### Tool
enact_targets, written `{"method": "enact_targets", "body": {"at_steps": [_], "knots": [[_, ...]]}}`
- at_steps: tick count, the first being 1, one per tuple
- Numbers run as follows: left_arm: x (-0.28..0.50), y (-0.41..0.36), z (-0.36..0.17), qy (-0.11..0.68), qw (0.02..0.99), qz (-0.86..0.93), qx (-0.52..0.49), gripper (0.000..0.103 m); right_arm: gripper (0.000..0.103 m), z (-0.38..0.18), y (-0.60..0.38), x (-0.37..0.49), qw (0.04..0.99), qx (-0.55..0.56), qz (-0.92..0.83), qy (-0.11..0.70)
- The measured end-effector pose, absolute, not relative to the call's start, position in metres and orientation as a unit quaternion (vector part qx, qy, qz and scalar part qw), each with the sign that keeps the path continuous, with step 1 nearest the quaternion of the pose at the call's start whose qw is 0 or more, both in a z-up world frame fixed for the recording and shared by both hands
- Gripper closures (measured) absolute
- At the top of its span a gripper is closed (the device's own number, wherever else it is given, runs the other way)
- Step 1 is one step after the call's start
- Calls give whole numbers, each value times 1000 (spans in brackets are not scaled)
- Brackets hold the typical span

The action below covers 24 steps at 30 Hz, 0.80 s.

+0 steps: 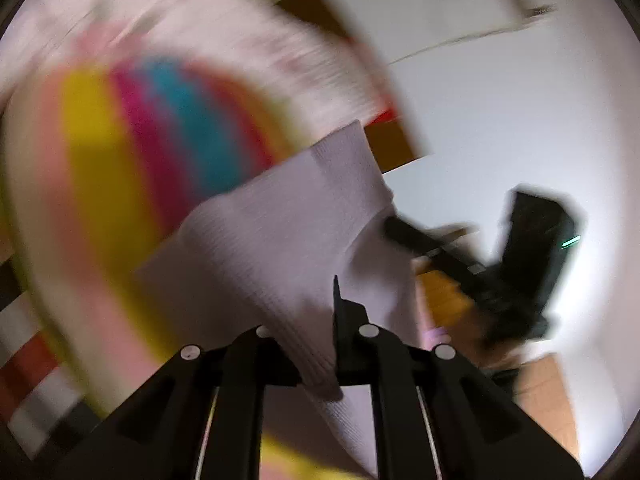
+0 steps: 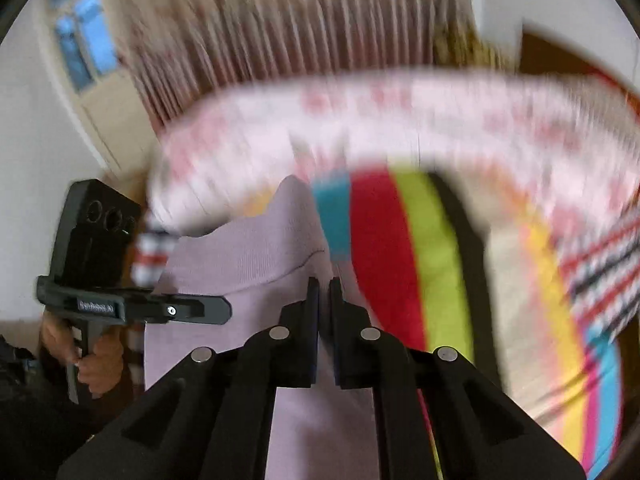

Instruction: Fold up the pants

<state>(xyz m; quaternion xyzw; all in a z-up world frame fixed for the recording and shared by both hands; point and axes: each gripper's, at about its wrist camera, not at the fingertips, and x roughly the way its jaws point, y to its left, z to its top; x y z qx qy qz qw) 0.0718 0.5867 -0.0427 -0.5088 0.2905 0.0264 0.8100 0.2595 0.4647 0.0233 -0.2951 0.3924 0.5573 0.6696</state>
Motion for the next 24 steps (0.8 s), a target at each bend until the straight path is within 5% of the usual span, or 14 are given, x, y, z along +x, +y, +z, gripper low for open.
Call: {"method": "enact_targets", "body": {"at_steps": [2, 6, 8, 10, 11, 17, 21, 24], "knots": [[78, 584, -66, 304, 803, 31, -511, 94, 96, -16, 468, 262, 673, -311, 531, 410], [73, 584, -66, 271, 816, 18, -511, 93, 90, -6, 445, 269, 675, -260, 548, 420], [78, 583, -62, 277, 823, 22, -496, 91, 74, 10, 434, 268, 682, -256, 551, 408], [82, 579, -56, 274, 829, 16, -487, 80, 33, 35, 410, 260, 691, -240, 561, 387], [85, 575, -53, 267, 833, 10, -484, 72, 25, 43, 393, 258, 700, -232, 565, 370], [91, 569, -42, 258, 856, 27, -448, 69, 37, 54, 294, 249, 752, -272, 521, 299], [82, 575, -54, 233, 843, 24, -485, 66, 58, 25, 294, 291, 758, -247, 495, 347], [79, 573, -53, 228, 842, 27, -489, 54, 62, 9, 326, 296, 731, -230, 528, 367]]}}
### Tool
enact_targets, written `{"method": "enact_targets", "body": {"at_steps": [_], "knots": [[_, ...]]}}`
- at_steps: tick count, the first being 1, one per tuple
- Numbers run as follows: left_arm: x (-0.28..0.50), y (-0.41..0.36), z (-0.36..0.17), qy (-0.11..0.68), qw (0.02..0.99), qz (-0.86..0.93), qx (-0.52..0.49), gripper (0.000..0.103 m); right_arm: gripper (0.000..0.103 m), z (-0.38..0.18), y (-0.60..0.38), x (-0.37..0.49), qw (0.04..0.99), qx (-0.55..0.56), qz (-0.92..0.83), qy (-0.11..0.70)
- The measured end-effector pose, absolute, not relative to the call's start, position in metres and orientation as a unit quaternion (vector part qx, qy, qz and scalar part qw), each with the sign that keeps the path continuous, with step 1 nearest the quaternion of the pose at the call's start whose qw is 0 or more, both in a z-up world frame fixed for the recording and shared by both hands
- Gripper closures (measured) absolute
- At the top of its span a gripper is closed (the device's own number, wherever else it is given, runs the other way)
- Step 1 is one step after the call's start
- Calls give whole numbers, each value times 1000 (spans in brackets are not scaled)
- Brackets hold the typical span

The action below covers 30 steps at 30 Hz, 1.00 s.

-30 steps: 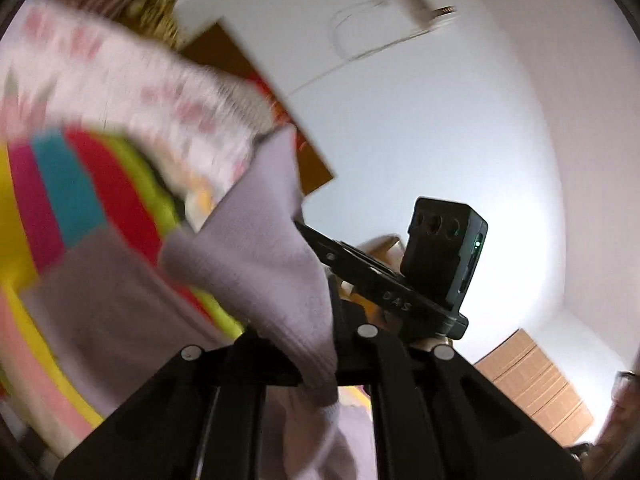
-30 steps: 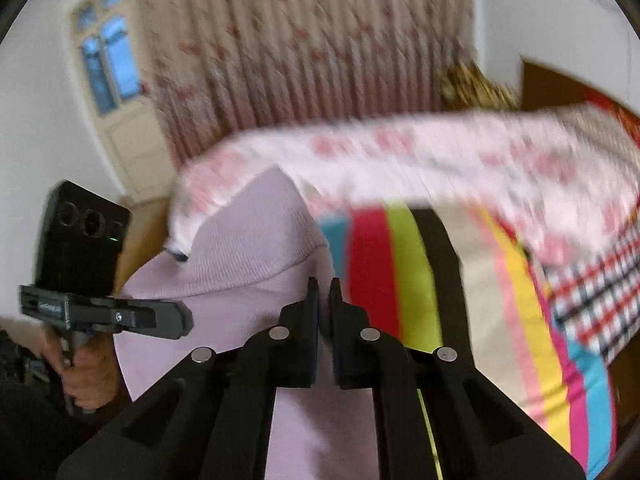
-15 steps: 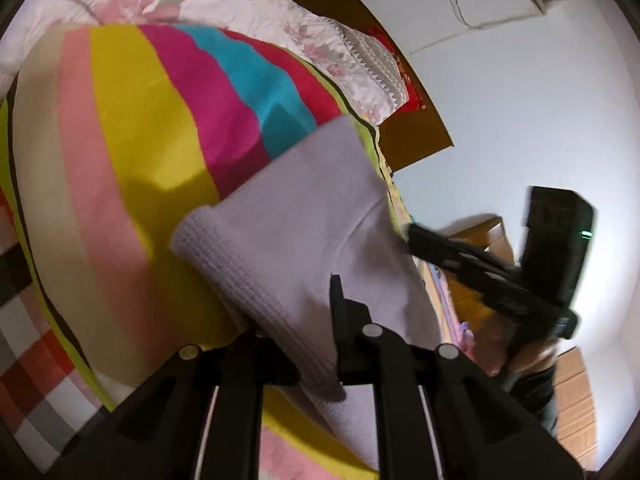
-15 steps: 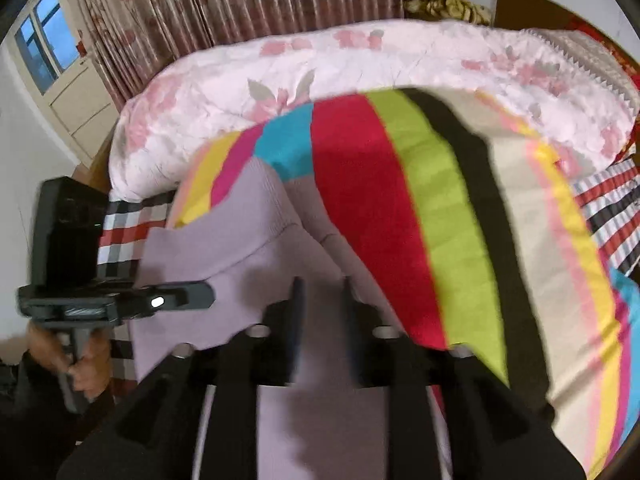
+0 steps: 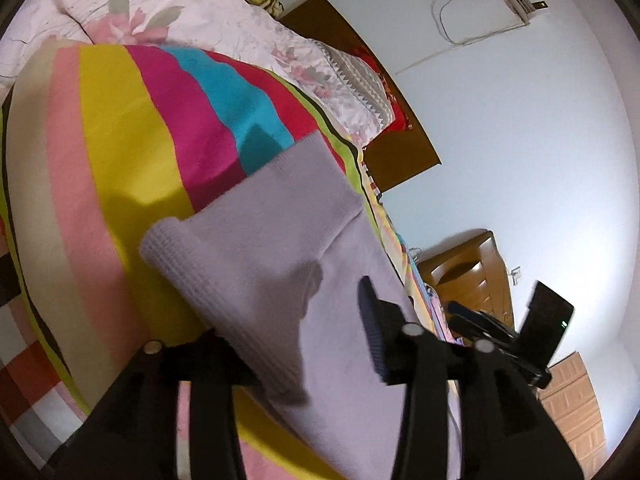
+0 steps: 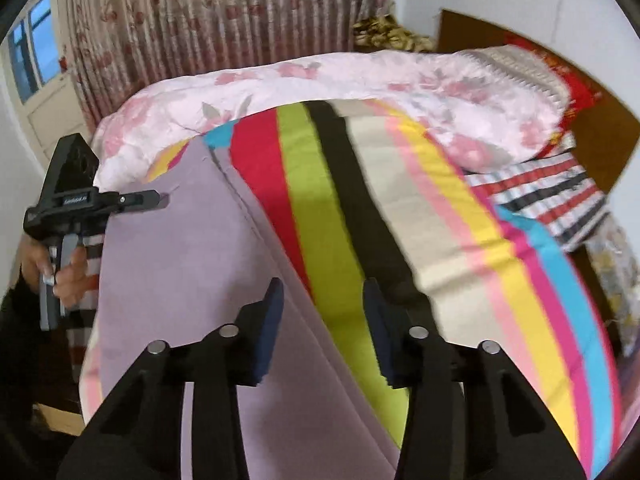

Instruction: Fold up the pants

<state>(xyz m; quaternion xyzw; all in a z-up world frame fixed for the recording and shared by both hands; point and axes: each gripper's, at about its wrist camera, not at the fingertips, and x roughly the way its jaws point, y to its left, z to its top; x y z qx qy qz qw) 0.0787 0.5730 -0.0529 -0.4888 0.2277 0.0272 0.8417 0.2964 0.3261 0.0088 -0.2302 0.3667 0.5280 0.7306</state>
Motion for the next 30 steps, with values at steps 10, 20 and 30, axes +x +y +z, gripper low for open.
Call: {"method": "enact_targets", "body": {"at_steps": [10, 20, 30], "knots": [[71, 560, -38, 255, 864, 76, -428, 60, 80, -18, 400, 274, 680, -293, 575, 349], [65, 562, -6, 207, 888, 79, -402, 92, 97, 23, 362, 270, 726, -243, 577, 285], [71, 577, -50, 238, 860, 93, -442, 66, 64, -16, 377, 287, 720, -247, 536, 365]]}}
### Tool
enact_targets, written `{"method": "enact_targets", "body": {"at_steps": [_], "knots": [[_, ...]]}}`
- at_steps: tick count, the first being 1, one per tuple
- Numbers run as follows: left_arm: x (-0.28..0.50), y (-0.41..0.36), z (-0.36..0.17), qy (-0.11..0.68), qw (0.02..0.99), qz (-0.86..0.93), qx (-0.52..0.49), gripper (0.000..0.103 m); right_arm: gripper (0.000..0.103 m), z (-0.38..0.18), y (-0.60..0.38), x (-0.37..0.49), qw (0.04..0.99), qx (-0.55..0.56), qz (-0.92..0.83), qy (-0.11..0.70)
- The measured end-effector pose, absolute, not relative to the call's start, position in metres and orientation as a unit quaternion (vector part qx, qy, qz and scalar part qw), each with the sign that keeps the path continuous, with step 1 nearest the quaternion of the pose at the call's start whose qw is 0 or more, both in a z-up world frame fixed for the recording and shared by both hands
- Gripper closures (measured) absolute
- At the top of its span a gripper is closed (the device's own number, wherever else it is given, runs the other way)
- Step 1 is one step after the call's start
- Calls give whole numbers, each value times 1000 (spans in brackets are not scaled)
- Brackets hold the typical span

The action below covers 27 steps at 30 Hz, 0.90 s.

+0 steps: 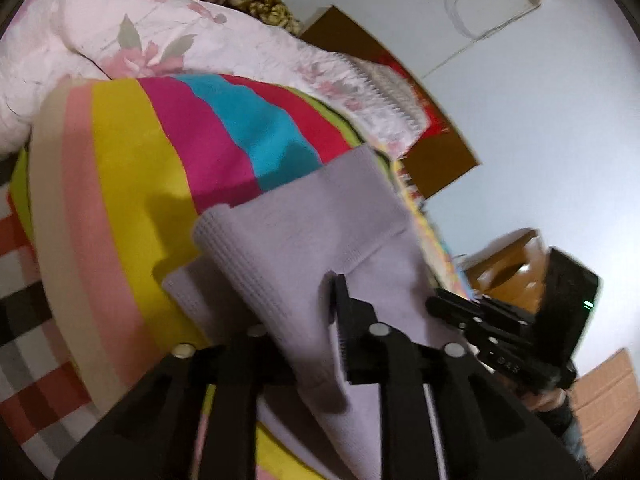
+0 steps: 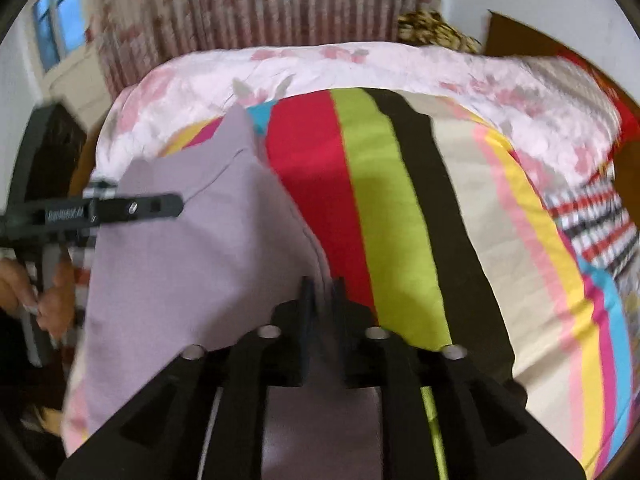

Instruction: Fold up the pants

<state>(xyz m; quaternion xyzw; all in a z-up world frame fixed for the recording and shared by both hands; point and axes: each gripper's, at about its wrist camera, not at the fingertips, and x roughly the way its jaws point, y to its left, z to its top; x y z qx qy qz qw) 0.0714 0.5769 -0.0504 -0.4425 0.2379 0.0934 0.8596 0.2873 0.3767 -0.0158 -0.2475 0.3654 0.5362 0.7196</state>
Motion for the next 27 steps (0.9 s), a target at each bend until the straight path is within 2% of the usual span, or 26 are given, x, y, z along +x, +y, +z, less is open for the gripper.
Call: {"method": "enact_targets", "body": {"at_steps": [1, 2, 3, 6, 8, 10, 15, 19, 20, 21, 24, 27], "knots": [[68, 578, -48, 231, 860, 85, -447, 53, 41, -11, 370, 288, 721, -236, 539, 366], [62, 577, -44, 223, 862, 81, -447, 25, 36, -2, 360, 287, 724, -222, 545, 360], [53, 574, -35, 214, 868, 97, -438, 5, 35, 12, 340, 282, 727, -210, 555, 344], [27, 558, -8, 189, 893, 143, -383, 3, 36, 34, 289, 262, 737, -211, 551, 329], [13, 541, 5, 183, 907, 155, -346, 3, 40, 39, 249, 241, 736, -209, 552, 330], [9, 522, 10, 182, 917, 133, -328, 2, 49, 34, 214, 213, 737, -216, 546, 334], [30, 461, -4, 239, 930, 57, -273, 2, 61, -3, 169, 132, 728, -237, 539, 352], [41, 434, -25, 268, 922, 30, -277, 3, 71, -31, 174, 88, 728, -290, 526, 330], [42, 431, -27, 270, 922, 28, -275, 3, 72, -34, 175, 83, 732, -299, 522, 320], [45, 425, -28, 277, 923, 34, -263, 3, 78, -40, 179, 78, 738, -315, 511, 310], [66, 423, -51, 353, 907, 61, -221, 3, 88, -41, 180, 81, 746, -295, 507, 315], [72, 429, -63, 375, 895, 71, -231, 1, 89, -41, 178, 86, 747, -280, 505, 331]]}}
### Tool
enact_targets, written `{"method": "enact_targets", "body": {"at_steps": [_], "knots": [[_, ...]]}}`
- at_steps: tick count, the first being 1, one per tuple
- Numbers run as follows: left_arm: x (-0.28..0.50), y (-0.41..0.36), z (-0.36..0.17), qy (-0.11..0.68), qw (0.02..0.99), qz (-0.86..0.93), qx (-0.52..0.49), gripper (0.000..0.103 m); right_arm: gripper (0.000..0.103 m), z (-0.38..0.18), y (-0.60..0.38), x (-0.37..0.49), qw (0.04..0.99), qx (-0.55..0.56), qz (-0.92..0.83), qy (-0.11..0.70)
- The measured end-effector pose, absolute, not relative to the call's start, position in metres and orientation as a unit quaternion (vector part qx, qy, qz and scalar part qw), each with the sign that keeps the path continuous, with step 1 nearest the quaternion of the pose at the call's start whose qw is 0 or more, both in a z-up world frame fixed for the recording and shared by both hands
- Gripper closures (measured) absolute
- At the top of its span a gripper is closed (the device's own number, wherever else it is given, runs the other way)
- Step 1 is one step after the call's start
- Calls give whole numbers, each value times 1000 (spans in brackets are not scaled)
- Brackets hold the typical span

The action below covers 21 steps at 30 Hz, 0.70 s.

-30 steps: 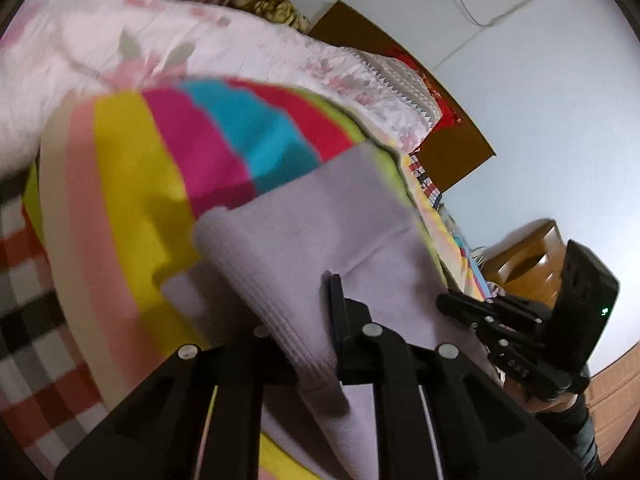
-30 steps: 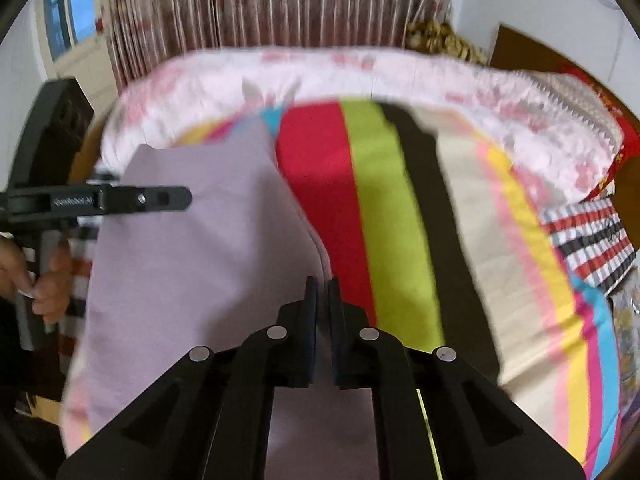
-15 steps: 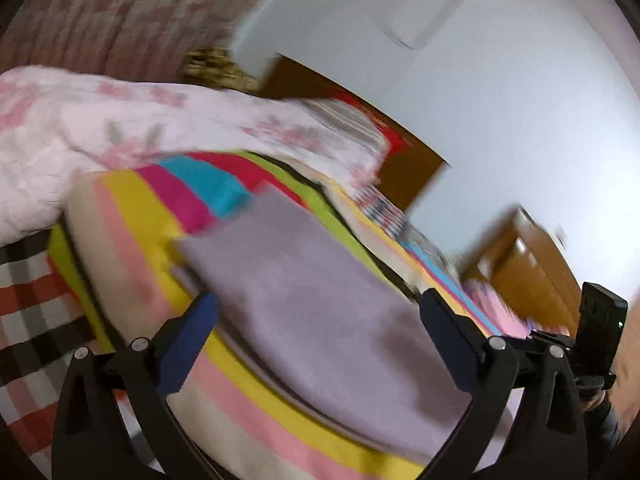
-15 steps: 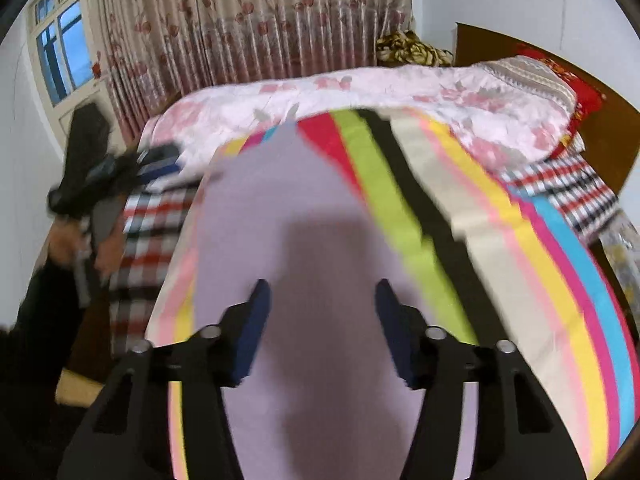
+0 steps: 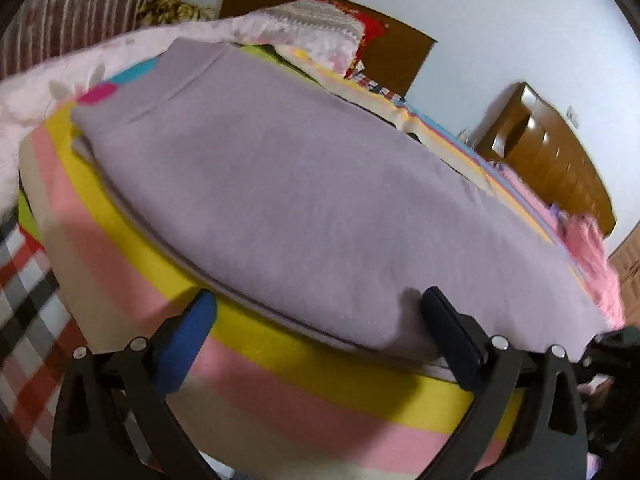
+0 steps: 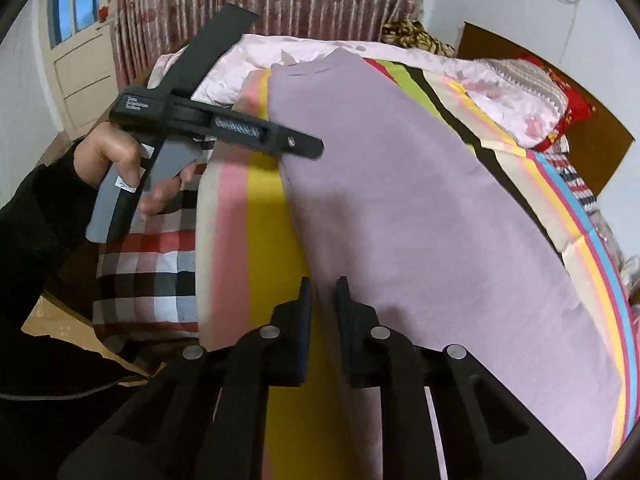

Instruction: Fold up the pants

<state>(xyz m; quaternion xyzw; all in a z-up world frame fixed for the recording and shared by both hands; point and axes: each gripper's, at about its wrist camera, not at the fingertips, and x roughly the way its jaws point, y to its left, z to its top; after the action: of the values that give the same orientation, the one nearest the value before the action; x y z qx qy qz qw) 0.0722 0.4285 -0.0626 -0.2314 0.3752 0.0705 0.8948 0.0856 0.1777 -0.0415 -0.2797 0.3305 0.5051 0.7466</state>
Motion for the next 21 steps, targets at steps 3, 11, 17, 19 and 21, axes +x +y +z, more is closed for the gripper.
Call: {"method": "enact_targets", "body": {"at_steps": [3, 11, 17, 19, 21], "knots": [[69, 422, -46, 374, 895, 117, -213, 4, 88, -23, 179, 87, 746, -232, 522, 342], [58, 429, -12, 318, 908, 158, -224, 4, 87, -27, 255, 86, 727, -249, 546, 334], [22, 441, -5, 302, 908, 161, -240, 3, 87, -38, 251, 92, 725, -238, 547, 344], [16, 444, -10, 301, 907, 156, -251, 3, 87, -32, 248, 94, 731, -224, 550, 336], [9, 446, -15, 303, 904, 150, -260, 3, 87, -31, 248, 96, 733, -223, 547, 338]]}}
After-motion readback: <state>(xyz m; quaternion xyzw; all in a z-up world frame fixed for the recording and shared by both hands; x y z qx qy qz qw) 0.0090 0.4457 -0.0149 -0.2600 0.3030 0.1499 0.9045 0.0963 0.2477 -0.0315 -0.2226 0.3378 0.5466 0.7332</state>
